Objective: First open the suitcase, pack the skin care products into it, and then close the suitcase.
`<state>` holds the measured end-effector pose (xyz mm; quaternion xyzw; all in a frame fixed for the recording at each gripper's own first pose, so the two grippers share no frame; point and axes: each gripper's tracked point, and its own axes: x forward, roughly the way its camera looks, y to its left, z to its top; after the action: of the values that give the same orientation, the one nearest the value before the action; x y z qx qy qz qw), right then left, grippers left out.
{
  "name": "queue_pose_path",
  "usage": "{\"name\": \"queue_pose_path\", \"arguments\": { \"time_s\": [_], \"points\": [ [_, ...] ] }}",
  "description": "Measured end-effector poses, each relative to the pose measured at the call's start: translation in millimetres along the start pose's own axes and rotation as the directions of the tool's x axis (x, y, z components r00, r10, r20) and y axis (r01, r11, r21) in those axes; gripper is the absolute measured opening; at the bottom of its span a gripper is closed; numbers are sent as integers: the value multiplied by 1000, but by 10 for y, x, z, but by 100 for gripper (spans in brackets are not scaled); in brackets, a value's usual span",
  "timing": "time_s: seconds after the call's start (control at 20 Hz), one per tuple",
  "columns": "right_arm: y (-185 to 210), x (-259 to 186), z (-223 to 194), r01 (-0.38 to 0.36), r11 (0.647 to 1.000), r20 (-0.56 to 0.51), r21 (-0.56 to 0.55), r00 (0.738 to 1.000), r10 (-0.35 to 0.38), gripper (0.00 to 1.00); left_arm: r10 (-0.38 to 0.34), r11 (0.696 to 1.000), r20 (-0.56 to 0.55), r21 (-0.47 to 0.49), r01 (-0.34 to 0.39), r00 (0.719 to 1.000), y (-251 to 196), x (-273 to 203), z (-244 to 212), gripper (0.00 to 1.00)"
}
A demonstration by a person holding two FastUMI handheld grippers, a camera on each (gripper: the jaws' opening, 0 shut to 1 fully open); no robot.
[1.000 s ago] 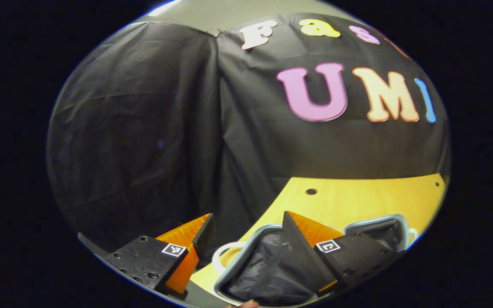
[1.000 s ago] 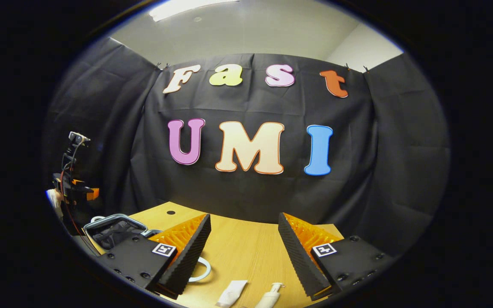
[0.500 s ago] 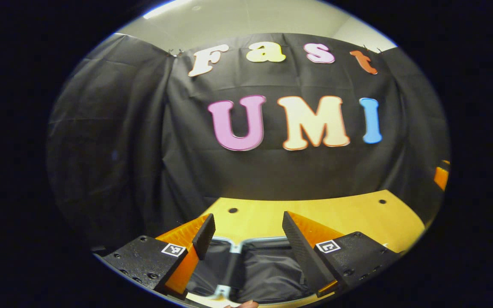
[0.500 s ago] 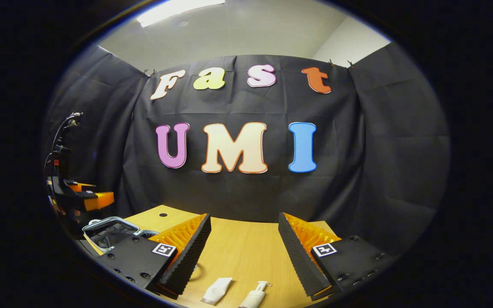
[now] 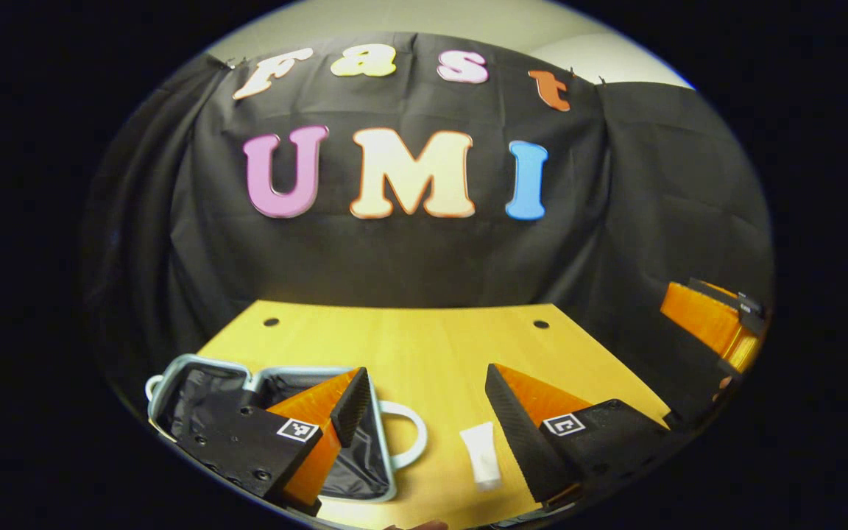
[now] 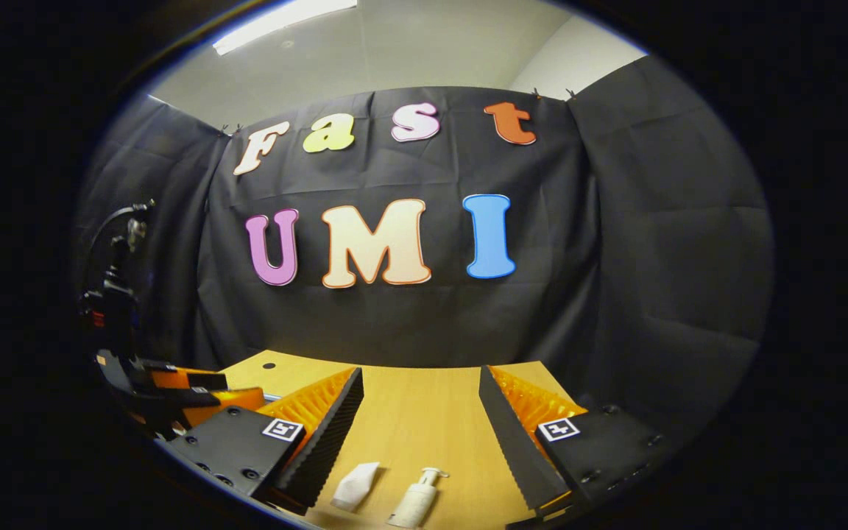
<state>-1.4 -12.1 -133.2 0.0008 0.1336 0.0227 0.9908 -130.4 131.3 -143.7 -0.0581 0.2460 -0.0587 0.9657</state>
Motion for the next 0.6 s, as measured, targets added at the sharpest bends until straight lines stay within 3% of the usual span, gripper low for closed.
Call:
{"name": "queue_pose_path", "arguments": {
  "time_s": [0.3, 0.6],
  "points": [
    [-334, -41, -330, 38, 999, -91, -12, 995, -39, 100, -83, 996, -201, -57, 73, 976, -483, 398, -781, 94],
    [-465, -53, -638, 42, 998, -170, -39, 984, -48, 99, -101, 993, -405, -94, 69, 909, -703, 766, -1720, 94]
  ]
}}
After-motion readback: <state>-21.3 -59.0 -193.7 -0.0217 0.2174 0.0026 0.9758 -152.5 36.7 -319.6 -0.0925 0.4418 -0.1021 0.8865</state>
